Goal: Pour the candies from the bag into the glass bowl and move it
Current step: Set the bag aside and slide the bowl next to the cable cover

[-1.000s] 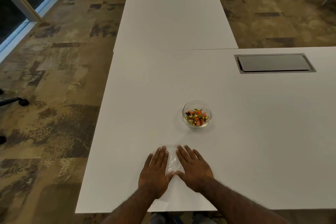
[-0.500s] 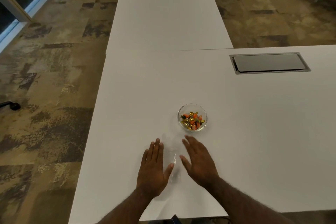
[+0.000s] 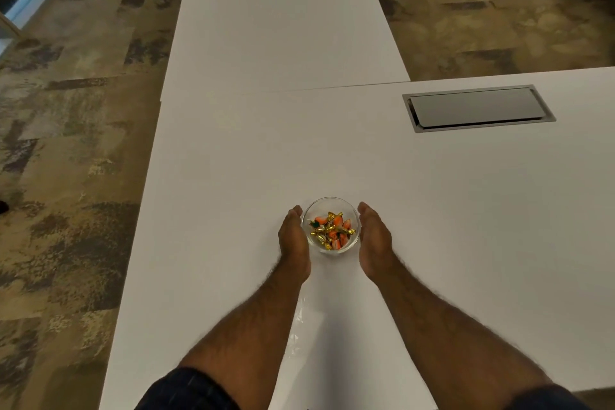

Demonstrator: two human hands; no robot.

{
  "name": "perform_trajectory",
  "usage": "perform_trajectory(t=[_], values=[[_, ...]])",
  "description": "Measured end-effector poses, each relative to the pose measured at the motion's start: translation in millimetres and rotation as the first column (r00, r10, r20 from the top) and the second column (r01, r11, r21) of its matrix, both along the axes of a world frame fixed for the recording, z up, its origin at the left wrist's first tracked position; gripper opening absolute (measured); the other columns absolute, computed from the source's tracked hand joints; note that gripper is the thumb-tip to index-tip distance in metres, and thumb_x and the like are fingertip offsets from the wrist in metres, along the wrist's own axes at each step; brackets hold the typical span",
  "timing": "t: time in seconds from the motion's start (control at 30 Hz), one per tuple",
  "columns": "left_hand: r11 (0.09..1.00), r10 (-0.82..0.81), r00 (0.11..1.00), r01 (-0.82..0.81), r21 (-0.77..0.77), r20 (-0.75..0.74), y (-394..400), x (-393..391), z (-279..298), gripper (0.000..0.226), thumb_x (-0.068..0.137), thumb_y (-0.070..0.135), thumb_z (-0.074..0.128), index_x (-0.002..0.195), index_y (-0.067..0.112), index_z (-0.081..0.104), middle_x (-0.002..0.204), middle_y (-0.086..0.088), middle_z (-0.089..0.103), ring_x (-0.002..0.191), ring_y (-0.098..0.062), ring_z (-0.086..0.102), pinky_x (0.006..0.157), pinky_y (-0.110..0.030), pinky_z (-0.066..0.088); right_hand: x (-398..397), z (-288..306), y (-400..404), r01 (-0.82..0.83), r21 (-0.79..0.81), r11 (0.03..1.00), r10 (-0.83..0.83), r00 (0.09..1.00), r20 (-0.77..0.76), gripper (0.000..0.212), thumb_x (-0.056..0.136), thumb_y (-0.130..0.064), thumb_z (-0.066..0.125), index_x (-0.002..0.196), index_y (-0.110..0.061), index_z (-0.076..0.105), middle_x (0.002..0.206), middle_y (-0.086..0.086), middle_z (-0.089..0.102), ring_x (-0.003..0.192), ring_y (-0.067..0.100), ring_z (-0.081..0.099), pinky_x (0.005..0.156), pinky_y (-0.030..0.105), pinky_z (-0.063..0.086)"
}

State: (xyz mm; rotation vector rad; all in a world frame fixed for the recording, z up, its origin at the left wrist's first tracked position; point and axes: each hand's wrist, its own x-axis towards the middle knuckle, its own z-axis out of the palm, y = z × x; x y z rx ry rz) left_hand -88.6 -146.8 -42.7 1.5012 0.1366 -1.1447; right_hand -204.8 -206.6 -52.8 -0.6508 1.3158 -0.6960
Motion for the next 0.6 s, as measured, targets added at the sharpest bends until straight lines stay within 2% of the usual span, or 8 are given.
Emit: perform_trajectory(t=[0.07, 0.13, 0.2, 0.27, 0.37, 0.6], values=[[0.999, 0.035, 0.998, -0.036, -0.001, -0.053, -7, -5, -2, 0.04, 0.101, 0.03, 0.039, 0.133, 0.014, 0.056, 0.136, -0.007, 0.059, 0.124, -0.025, 0.054, 0.109, -0.041, 0.041, 5, 0, -3, -0.005, 0.058, 0.998, 0.002, 0.999, 0.046, 0.038, 0.099, -0.029, 0.048, 0.132, -0.013, 0.057, 0.135, 0.006, 0.06, 0.126, 0.026, 0.054, 0.108, 0.044, 0.044], [0.998, 0.059, 0.996, -0.058, 0.013, -0.072, -12, -10, 0, 0.037, 0.099, 0.029, 0.043, 0.128, 0.013, 0.06, 0.125, -0.007, 0.064, 0.112, -0.025, 0.059, 0.097, -0.039, 0.049, 8, 3, -3, -0.011, 0.083, 0.997, 0.006, 0.998, 0.058, 0.028, 0.097, -0.027, 0.053, 0.119, -0.014, 0.064, 0.112, 0.002, 0.069, 0.107, 0.022, 0.064, 0.089, 0.037, 0.054], [0.997, 0.068, 0.995, -0.066, 0.033, -0.069, -14, -12, -1, 0.032, 0.095, 0.028, 0.049, 0.119, 0.015, 0.066, 0.12, -0.007, 0.067, 0.106, -0.025, 0.061, 0.091, -0.039, 0.051, 10, 2, -4, -0.011, 0.08, 0.997, 0.008, 0.999, 0.048, 0.02, 0.095, -0.024, 0.055, 0.112, -0.017, 0.065, 0.104, -0.001, 0.07, 0.097, 0.017, 0.064, 0.077, 0.029, 0.054], [0.996, 0.08, 0.995, -0.077, 0.054, -0.055, -15, -14, -3, 0.026, 0.092, 0.027, 0.055, 0.111, 0.017, 0.07, 0.115, -0.007, 0.069, 0.104, -0.026, 0.063, 0.091, -0.04, 0.052, 12, -2, -2, -0.006, 0.096, 0.995, 0.001, 0.999, 0.054, 0.019, 0.093, -0.024, 0.058, 0.107, -0.018, 0.069, 0.107, 0.004, 0.072, 0.1, 0.022, 0.066, 0.082, 0.033, 0.055], [0.992, 0.114, 0.993, -0.113, 0.062, -0.013, -20, -16, -7, 0.034, 0.098, 0.029, 0.043, 0.11, 0.013, 0.071, 0.115, -0.008, 0.069, 0.103, -0.026, 0.063, 0.092, -0.04, 0.051, 17, -6, -2, 0.021, 0.139, 0.99, -0.029, 0.998, 0.058, 0.022, 0.09, -0.029, 0.061, 0.104, -0.017, 0.072, 0.109, 0.009, 0.073, 0.103, 0.028, 0.068, 0.091, 0.042, 0.056], [0.993, 0.073, 0.995, -0.078, 0.087, 0.065, -45, -25, -1, 0.04, 0.103, 0.031, 0.033, 0.11, 0.013, 0.069, 0.118, -0.007, 0.068, 0.105, -0.024, 0.062, 0.087, -0.036, 0.049, 13, -4, -22, 0.048, 0.15, 0.988, -0.054, 0.998, 0.032, 0.026, 0.093, -0.037, 0.054, 0.107, -0.021, 0.07, 0.112, 0.006, 0.072, 0.105, 0.028, 0.067, 0.099, 0.049, 0.053]])
